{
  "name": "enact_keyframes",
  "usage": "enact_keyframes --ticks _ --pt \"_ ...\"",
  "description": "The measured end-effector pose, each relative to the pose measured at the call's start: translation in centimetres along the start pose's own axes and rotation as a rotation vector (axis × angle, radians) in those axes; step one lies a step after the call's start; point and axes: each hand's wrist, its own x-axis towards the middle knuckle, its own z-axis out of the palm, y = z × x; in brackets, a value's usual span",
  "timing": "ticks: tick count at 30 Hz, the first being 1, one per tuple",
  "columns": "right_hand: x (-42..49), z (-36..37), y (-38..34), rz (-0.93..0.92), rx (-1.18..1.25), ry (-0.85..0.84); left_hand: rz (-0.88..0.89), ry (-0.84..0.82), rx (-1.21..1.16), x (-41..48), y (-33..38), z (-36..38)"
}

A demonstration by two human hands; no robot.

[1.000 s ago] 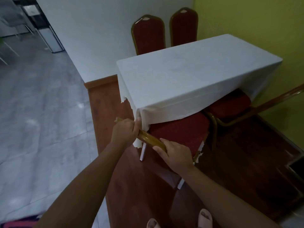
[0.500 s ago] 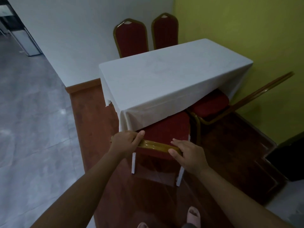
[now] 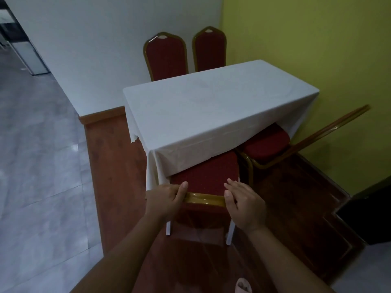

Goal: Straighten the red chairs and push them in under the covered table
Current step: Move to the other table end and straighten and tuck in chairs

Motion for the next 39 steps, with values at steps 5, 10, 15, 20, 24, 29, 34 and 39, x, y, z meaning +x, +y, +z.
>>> enact_keyframes --ticks 5,10,15,20,24,29,34,39 --pt "0.9 -1.6 4.2 -0.012 -0.02 0.009 0.03 0.019 -0.058 -0.5 3.3 1.8" --pt "2.1 -2.8 7.9 0.009 -0.035 0.02 0.073 -0.043 -0.089 -0.1 6.1 2.9" --pt "3.1 -3.4 8.9 0.025 0.011 -0.017 0.085 -0.178 -0.069 1.9 6.3 3.3" --pt "2.6 -2.9 7.3 0.28 0.124 0.041 -0.055 -0.303 -0.217 2.9 4.4 3.5" --pt "3.2 -2.6 7.2 0.331 0.148 0.107 -0.086 -0.261 -0.217 2.3 4.6 3.8" --pt "4.3 -2.8 10.0 0.222 0.127 0.095 -0.087 -0.177 -0.166 2.1 6.3 4.7" --pt "6.9 -3.8 14.3 0.135 0.149 0.096 -0.126 -0.117 -0.185 3.0 9.7 6.8" --pt "11.1 -4.8 18.7 0.111 0.159 0.04 -0.164 -0.061 -0.164 5.7 13.3 9.2"
